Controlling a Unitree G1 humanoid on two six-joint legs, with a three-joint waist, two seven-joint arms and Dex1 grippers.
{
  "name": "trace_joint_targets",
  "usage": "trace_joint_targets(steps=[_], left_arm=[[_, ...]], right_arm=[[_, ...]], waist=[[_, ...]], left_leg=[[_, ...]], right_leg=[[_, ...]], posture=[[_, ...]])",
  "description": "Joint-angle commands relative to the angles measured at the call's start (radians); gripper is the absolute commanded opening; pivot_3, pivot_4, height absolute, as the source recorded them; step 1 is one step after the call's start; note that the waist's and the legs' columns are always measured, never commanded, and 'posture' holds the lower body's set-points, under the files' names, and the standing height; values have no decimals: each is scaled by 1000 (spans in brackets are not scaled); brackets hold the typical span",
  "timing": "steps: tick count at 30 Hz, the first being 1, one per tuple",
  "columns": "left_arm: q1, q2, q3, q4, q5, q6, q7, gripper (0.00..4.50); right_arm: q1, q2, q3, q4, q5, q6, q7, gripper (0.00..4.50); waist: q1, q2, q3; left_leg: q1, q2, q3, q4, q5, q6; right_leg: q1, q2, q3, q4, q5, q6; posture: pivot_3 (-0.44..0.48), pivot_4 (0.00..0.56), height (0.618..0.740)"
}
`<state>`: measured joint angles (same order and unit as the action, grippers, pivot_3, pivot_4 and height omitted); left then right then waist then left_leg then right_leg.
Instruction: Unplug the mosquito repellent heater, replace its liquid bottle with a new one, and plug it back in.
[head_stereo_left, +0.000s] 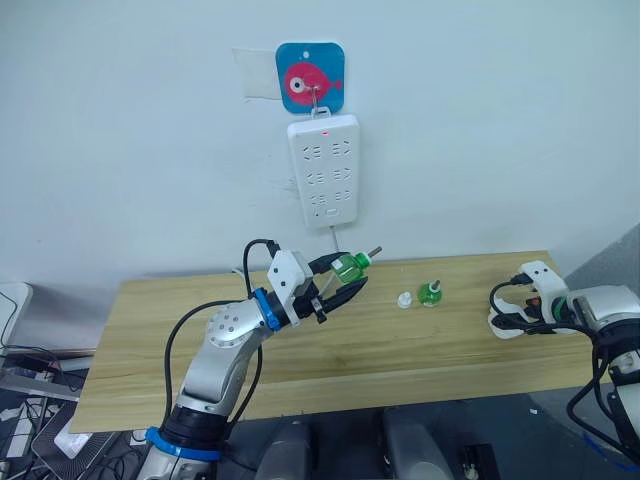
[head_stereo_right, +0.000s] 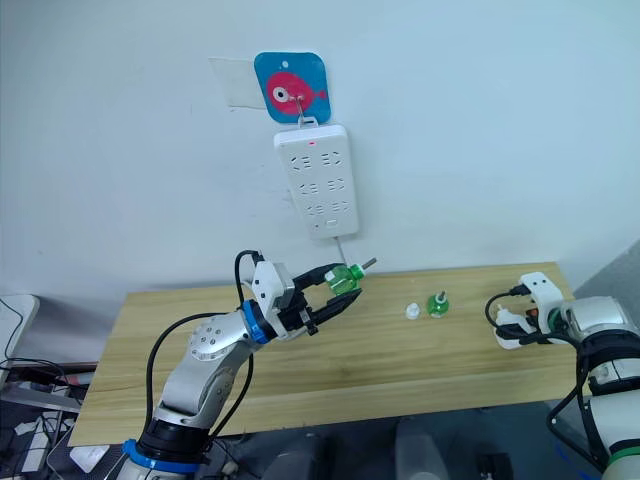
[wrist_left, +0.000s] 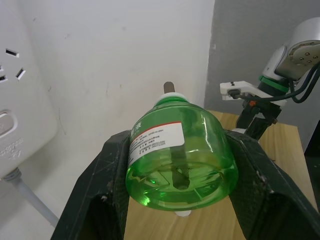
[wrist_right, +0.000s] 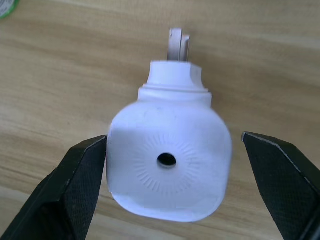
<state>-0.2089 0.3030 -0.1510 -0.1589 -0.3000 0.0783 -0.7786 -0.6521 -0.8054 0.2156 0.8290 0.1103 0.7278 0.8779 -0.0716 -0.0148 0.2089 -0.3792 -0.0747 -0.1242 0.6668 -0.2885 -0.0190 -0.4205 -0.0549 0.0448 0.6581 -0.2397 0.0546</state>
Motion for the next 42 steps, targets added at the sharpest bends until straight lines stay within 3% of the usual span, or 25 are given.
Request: trace_joint_targets(steps=[1,4,8,11,15,19,24,33,42], left_arm=[[-4,1,-6,-48,-13,-5,-9,2262],[-9,2,-6,-42,-13,-5,-12,2262],[-10,4,-9,-41,-15,-3,-20,2262],[-1,5,-14,-55,-27,2,-39,2262],[23,17,-31,-103,-72,20,-90,2262],[23,30,-59,-128,-90,24,-140,2262],[-37,23,-104,-87,-62,-27,-200,2262],[-136,-38,-124,31,-42,-78,-216,2262],[-181,-76,-127,82,-32,-106,-225,2262]], right_arm=[[-8,-3,-37,-2,-8,-2,19,3919],[-2,-1,-52,-8,-15,-12,24,2973],[8,-27,-64,-43,-12,-1,73,2951],[-12,-79,-91,-91,42,79,192,2951],[-28,-186,-154,-246,260,387,470,2951],[-42,-246,-235,-351,452,663,556,2951],[-66,-212,-351,-434,651,883,482,2951],[-23,-209,-361,-524,1076,887,203,2951],[5,-196,-380,-552,1351,887,-59,2951]], waist=[[0,0,0],[0,-2,1],[0,-2,2],[0,1,5],[-1,4,10],[-2,4,12],[0,3,12],[3,3,12],[3,3,12]], left_leg=[[0,0,0,0,0,0],[1,0,0,0,0,0],[0,0,0,0,0,0],[0,0,0,0,0,0],[-1,0,0,0,0,0],[-1,1,-1,0,0,0],[-2,0,-2,0,0,0],[-3,0,-1,0,0,1],[-3,0,-1,0,-1,1]], right_leg=[[0,0,0,0,0,0],[1,0,0,0,0,0],[0,0,0,0,0,0],[0,0,0,0,0,0],[0,0,0,-1,0,0],[0,0,-1,-1,0,0],[0,0,-2,-1,0,0],[0,-1,-2,-3,0,0],[0,0,-1,-3,0,0]], posture=[[-87,226,740],[-90,225,740],[-95,225,740],[-95,229,740],[-102,231,740],[-110,233,740],[-123,234,740],[-152,230,740],[-152,231,740]])
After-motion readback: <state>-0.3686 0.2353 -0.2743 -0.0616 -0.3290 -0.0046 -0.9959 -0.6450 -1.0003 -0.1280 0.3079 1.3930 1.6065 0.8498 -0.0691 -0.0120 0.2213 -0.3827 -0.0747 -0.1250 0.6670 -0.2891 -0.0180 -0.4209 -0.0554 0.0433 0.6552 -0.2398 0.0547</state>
